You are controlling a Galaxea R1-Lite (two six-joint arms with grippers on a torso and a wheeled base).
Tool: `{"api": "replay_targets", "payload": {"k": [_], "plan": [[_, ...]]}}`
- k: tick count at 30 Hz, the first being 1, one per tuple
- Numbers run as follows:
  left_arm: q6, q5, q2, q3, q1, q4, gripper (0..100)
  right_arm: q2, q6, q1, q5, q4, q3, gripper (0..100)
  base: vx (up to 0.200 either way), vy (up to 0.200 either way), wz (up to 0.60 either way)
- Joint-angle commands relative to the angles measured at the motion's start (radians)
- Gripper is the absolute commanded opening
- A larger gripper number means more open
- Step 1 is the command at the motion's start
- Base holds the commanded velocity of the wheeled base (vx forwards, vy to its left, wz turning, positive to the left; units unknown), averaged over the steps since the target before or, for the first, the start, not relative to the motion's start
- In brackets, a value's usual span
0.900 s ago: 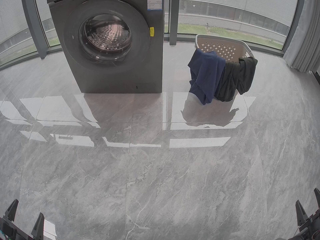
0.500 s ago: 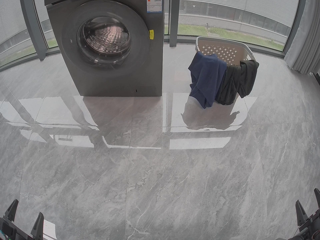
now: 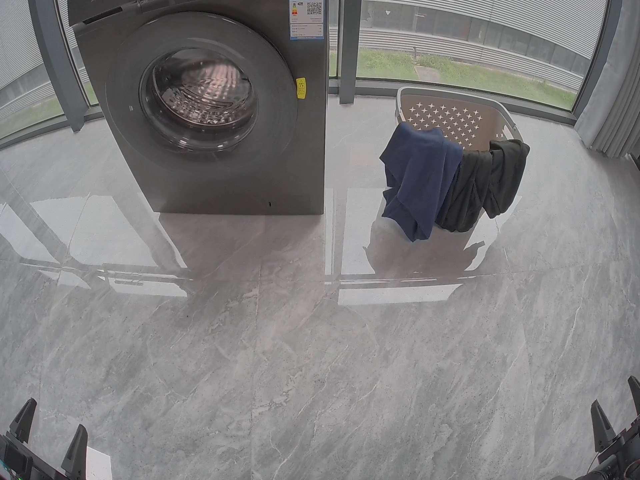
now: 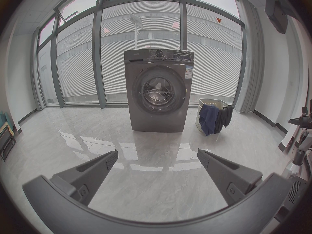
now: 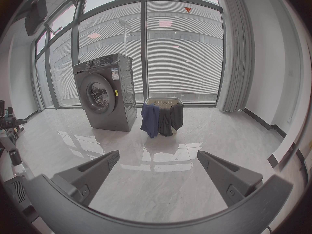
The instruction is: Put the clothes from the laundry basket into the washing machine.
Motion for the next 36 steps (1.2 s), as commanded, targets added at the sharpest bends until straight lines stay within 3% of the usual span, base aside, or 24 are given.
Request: {"api": "replay_targets", "payload": {"k": [1,8,26,36], "plan": [[-0.002,0.0,-0.01,0.015,-0.001,0.001,100,-0.016,-0.001,-0.001,0.001,-0.001,0.018,100,0.0,0.0,-0.6],[-0.003,0.0,-0.01,0.015,-0.001,0.001,100,-0.016,0.004,-0.001,0.0,-0.001,0.018,100,0.0,0.0,-0.09],[-0.003,0.001,-0.01,0.015,-0.001,0.001,100,-0.016,0.004,-0.001,0.0,-0.001,0.018,100,0.2,0.0,0.0],[-0.003,0.001,-0.01,0.015,-0.001,0.001,100,-0.016,0.004,-0.001,0.0,-0.001,0.018,100,0.0,-0.02,0.0]]}}
